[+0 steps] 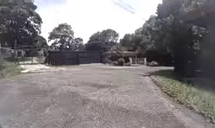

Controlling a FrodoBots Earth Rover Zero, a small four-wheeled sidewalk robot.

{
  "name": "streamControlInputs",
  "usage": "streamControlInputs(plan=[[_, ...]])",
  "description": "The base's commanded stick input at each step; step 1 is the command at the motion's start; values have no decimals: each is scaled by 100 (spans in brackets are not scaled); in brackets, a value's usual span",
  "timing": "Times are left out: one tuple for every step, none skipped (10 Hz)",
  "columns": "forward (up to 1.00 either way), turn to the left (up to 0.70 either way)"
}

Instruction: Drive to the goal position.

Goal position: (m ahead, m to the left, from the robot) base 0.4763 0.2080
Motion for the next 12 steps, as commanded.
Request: streamControlInputs(plan=[[50, -24], [50, -28], [50, -32], [50, -36], [50, -40], [50, -44], [50, -48], [50, -43], [50, -31], [50, -18], [50, -6], [50, 0]])
